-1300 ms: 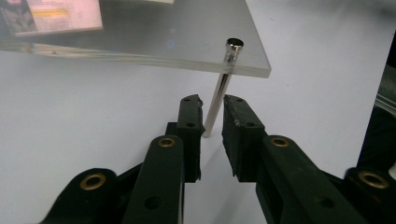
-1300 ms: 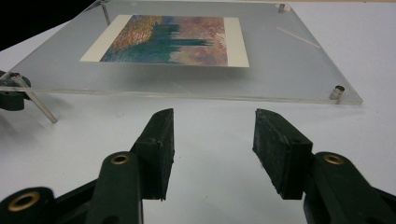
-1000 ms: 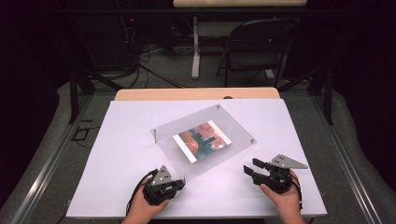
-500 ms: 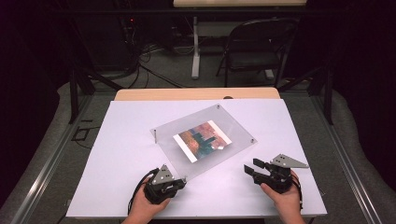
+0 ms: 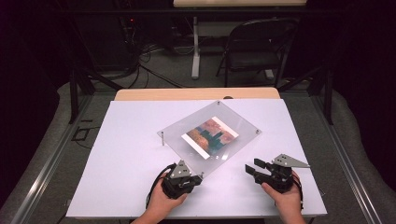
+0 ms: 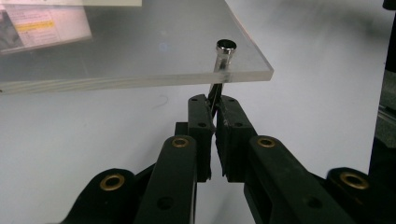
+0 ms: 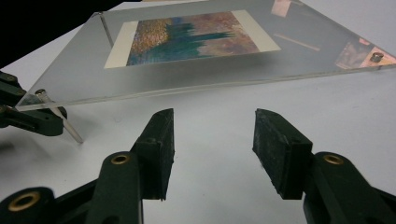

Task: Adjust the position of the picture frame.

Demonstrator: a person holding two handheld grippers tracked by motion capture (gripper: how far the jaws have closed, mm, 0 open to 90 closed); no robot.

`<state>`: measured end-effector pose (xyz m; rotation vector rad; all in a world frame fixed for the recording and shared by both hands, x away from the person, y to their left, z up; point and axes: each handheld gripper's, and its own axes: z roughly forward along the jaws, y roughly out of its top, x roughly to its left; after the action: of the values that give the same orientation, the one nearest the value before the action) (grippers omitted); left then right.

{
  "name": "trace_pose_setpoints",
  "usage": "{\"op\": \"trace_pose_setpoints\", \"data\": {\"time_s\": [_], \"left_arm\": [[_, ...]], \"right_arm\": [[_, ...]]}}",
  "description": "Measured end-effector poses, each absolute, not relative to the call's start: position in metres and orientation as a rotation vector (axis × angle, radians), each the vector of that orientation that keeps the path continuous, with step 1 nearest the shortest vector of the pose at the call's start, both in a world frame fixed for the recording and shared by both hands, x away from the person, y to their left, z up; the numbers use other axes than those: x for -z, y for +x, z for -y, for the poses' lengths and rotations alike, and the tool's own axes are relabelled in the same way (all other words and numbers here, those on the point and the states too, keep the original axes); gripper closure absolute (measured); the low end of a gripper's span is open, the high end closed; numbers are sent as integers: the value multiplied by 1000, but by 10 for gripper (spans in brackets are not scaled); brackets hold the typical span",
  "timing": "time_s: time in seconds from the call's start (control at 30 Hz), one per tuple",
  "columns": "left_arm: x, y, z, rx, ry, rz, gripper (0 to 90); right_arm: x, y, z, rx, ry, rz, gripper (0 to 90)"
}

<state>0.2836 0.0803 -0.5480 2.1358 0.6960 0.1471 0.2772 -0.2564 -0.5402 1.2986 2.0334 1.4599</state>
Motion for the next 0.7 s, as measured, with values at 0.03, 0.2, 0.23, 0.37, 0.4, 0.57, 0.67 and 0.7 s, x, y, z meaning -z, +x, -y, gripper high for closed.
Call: {"op": "trace_pose_setpoints", "data": {"time_s": [0.03,0.2,0.23,0.37,0.4,0.57,0.67,0.7], "left_arm": [[548,285,-78,-147,2139,-691,849],[551,286,-71,-148,2141,-679,848],[551,286,-71,-149,2139,-675,847],[552,285,-73,-142,2133,-676,838],[551,284,-74,-137,2133,-673,838],[546,278,-89,-129,2121,-681,712],[541,276,-103,-140,2102,-701,605],[539,276,-108,-146,2093,-710,554]], "right_arm": [[540,277,257,-1460,1299,-2032,483],[542,278,257,-1459,1303,-2037,483],[542,278,256,-1459,1304,-2038,482],[542,278,254,-1451,1303,-2053,475],[542,278,254,-1451,1303,-2053,475],[541,276,251,-1440,1281,-2075,468],[541,276,249,-1439,1268,-2069,455],[540,275,250,-1435,1265,-2065,443]]}}
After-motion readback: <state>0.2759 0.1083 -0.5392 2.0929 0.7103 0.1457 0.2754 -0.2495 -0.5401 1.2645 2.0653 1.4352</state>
